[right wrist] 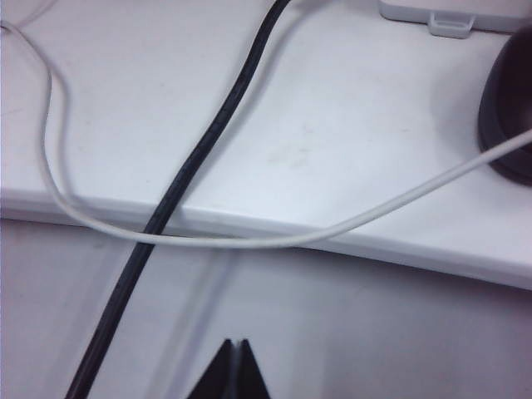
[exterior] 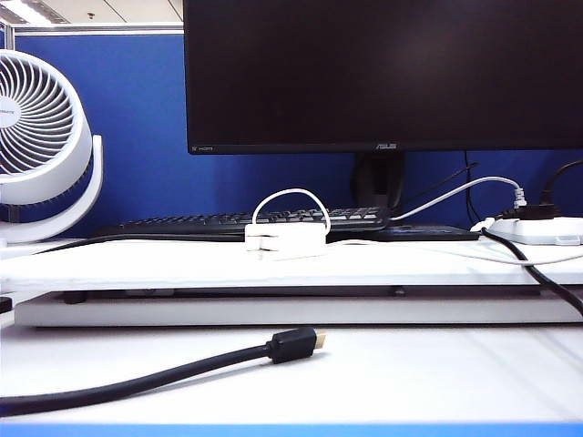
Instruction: Pick up the Type-C charging cable and the charging base, insert one end of the Type-C charger into the corresponding slot on the base, and finally place the plugged-in charger back on the table.
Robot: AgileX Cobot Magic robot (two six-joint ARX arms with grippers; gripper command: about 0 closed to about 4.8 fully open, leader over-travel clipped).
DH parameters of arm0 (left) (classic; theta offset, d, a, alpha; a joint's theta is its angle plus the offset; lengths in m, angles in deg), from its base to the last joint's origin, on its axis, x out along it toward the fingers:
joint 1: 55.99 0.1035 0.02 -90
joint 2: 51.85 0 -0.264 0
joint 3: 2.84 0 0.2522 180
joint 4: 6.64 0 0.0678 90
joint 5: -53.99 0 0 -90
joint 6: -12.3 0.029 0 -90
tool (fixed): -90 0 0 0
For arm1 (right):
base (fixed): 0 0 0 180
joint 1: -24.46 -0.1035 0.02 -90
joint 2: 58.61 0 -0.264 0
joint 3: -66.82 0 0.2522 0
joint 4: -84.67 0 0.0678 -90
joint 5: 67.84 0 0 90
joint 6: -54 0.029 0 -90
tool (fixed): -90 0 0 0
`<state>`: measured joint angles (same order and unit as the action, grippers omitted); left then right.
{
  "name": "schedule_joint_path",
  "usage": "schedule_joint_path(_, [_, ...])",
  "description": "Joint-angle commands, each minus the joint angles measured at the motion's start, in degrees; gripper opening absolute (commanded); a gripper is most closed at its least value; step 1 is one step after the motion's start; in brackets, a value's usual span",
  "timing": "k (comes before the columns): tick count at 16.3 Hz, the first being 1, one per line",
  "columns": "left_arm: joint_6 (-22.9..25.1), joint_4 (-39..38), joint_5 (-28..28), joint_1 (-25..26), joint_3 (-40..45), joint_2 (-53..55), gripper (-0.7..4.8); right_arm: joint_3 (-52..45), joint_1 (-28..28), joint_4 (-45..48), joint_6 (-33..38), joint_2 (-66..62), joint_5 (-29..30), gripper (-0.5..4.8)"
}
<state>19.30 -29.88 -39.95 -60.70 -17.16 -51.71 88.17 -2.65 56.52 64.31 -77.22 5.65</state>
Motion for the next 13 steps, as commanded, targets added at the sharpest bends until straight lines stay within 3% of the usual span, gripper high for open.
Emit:
schedule_joint_path(1, [-0.35,-0.74,0.22,0.09,0.07,-0.07,-0.05,0.26,-0.09,0.90,0.22,0.07,-0.07,-0.02])
schedule_joint_path(4, [-0.37,-0.72,0.20,0.11,0.07,-0.07,-0.05,0.24,0.35,0.04,0.20,3.23,-0.28,-0.02])
schedule_joint_path(5, [-0.37,-0.72,0.13,0.11,0.07,-0.07,-0.05,0.09,4.63,0.11,0.09,6.62,-3.06,-0.02])
schedule_joint_path(7, [-0.35,-0.72,0.11,0.11,0.07,-0.07,-0.05,-1.60,10.71,3.19,-4.46,10.91,-2.47,-0.01])
schedule_joint_path(8, [-0.37,-0.72,0.13,0.11,0.07,-0.07,-0.05,-5.22,19.19,6.34,-6.03,18.75,5.88,-0.01])
schedule_joint_path(9, [-0.35,-0.72,0.13,0.11,0.07,-0.07,-0.05,-6.67,22.49,7.04,-6.99,18.49,11.67,-0.02])
schedule_joint_path(10, [-0.37,-0.68,0.17,0.11,0.07,-0.07,-0.05,-7.50,25.94,4.33,-13.46,18.49,16.44,-0.02])
schedule_joint_path(13, [-0.35,-0.68,0.13,0.11,0.07,-0.07,-0.05,-7.48,25.81,4.68,-5.86,18.49,16.66,-0.02])
